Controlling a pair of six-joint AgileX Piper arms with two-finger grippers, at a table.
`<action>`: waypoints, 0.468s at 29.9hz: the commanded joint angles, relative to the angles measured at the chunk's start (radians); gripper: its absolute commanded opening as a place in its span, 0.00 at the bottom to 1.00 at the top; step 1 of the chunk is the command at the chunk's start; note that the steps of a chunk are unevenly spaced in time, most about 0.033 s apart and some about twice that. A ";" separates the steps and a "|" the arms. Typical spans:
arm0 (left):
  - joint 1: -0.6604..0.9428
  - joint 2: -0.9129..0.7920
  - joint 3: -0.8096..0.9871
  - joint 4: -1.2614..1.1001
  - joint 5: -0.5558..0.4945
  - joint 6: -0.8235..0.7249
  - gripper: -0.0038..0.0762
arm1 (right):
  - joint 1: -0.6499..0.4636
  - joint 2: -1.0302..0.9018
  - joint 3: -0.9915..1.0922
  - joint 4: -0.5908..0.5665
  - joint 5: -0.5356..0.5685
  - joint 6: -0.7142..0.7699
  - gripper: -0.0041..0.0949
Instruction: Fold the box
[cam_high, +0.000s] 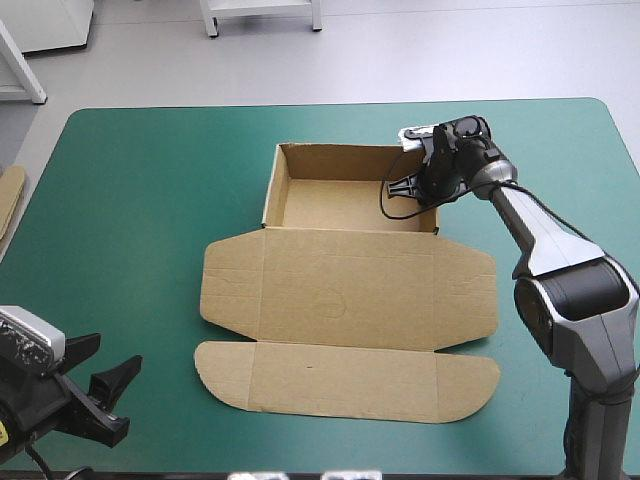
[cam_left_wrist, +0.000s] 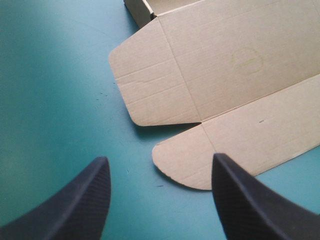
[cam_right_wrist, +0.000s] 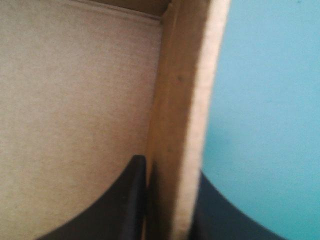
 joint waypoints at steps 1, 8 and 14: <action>-0.006 0.011 -0.024 -0.013 -0.065 0.001 0.58 | -0.008 -0.064 -0.034 -0.120 -0.015 -0.023 0.03; -0.006 0.011 -0.024 -0.044 -0.070 -0.003 0.58 | -0.129 -0.116 -0.034 -0.334 0.025 -0.106 0.02; -0.006 0.011 -0.024 -0.046 -0.070 -0.003 0.58 | -0.359 -0.158 -0.034 -0.331 0.029 -0.212 0.02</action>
